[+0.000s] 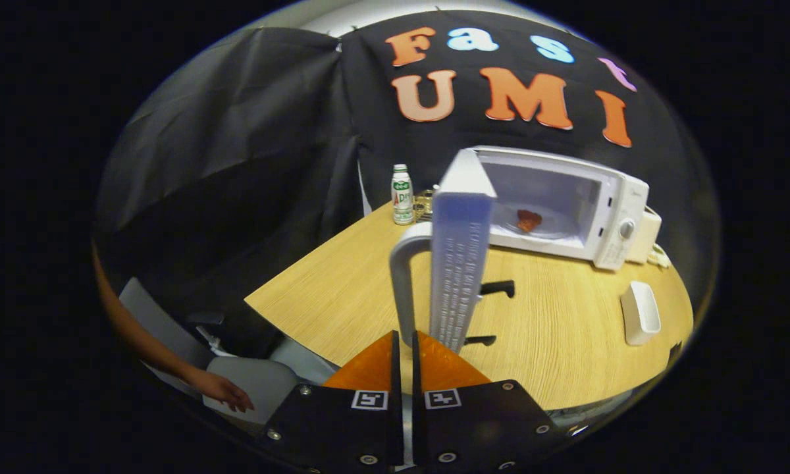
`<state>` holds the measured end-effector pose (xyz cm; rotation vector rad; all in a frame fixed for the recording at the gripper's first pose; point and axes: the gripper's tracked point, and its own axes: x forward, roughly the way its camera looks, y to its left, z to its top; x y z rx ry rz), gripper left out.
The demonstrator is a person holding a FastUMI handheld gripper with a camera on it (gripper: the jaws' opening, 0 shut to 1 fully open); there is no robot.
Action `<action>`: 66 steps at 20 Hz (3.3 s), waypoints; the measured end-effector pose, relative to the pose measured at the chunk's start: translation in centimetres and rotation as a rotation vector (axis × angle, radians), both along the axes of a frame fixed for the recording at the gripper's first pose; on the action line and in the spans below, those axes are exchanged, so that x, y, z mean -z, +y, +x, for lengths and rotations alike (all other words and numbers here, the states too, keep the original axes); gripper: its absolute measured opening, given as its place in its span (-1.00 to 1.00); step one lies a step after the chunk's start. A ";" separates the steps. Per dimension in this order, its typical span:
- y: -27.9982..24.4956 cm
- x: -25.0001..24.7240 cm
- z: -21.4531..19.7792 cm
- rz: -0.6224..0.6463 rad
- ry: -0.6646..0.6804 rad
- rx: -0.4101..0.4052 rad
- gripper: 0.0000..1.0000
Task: Open the microwave, put the food inside, and close the microwave door.
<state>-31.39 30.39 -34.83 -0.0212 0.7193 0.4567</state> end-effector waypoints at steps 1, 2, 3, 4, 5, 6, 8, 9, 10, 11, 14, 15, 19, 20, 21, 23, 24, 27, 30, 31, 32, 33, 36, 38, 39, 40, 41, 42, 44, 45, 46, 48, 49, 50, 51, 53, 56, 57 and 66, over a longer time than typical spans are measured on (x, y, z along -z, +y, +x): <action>1.0 -0.3 0.0 0.002 -0.023 -0.038 -0.89; 1.9 -0.3 0.0 0.010 -0.038 -0.066 -0.88; 2.7 -0.3 0.2 0.015 -0.042 -0.082 -0.88; 3.3 -0.2 0.5 0.025 -0.044 -0.091 -0.88; 3.7 -0.2 0.9 0.034 -0.050 -0.085 -0.88; 3.9 -0.4 1.9 0.035 -0.054 -0.079 -0.87; 4.0 -0.2 3.7 0.035 -0.057 -0.044 -0.86; 3.8 0.1 4.5 0.048 -0.048 -0.025 -0.86; 3.7 0.0 4.6 0.063 -0.032 -0.007 -0.87; 3.4 0.4 5.0 0.059 -0.022 0.015 -0.95; 0.8 1.1 5.9 0.008 -0.037 0.070 -0.96; -0.2 1.3 6.0 0.001 -0.032 0.091 -0.97; -5.8 2.6 7.8 -0.078 -0.030 0.191 -0.96; -7.0 2.5 8.7 -0.091 -0.033 0.221 -0.96; -8.4 2.6 9.3 -0.097 -0.032 0.245 -0.96; -10.9 2.9 11.0 -0.119 -0.030 0.292 -0.96; -12.0 3.0 11.6 -0.131 -0.035 0.312 -0.96; -15.7 2.9 13.7 -0.155 -0.051 0.359 -0.96; -18.7 3.0 16.0 -0.175 -0.070 0.393 -0.96; -19.7 3.2 16.6 -0.181 -0.071 0.399 -0.96; -20.7 3.3 17.5 -0.190 -0.071 0.407 -0.96; -21.7 3.5 18.2 -0.199 -0.071 0.416 -0.96; -24.0 3.9 20.4 -0.207 -0.078 0.445 -0.96; -25.1 4.0 22.2 -0.211 -0.092 0.449 -0.96; -25.6 4.0 23.0 -0.216 -0.096 0.448 -0.96; -26.0 4.2 23.9 -0.219 -0.101 0.450 -0.96; -26.5 4.3 24.7 -0.220 -0.102 0.451 -0.96; -26.7 4.3 25.5 -0.218 -0.103 0.452 -0.95; -27.4 4.7 27.2 -0.223 -0.100 0.453 -0.95; -27.8 4.7 28.0 -0.226 -0.106 0.457 -0.94; -28.1 4.5 29.0 -0.223 -0.115 0.461 -0.93; -28.5 4.5 29.8 -0.216 -0.112 0.465 -0.94; -28.5 4.8 29.5 -0.210 -0.108 0.466 -0.94; -28.3 4.8 29.7 -0.222 -0.122 0.451 -0.92; -28.4 5.2 29.7 -0.249 -0.124 0.429 -0.93; -28.3 5.6 29.6 -0.258 -0.105 0.421 -0.91; -28.6 6.1 30.2 -0.228 -0.071 0.443 -0.90; -28.4 6.2 30.1 -0.223 -0.075 0.443 -0.88; -28.6 -4.0 29.8 -0.157 -0.199 0.482 -0.71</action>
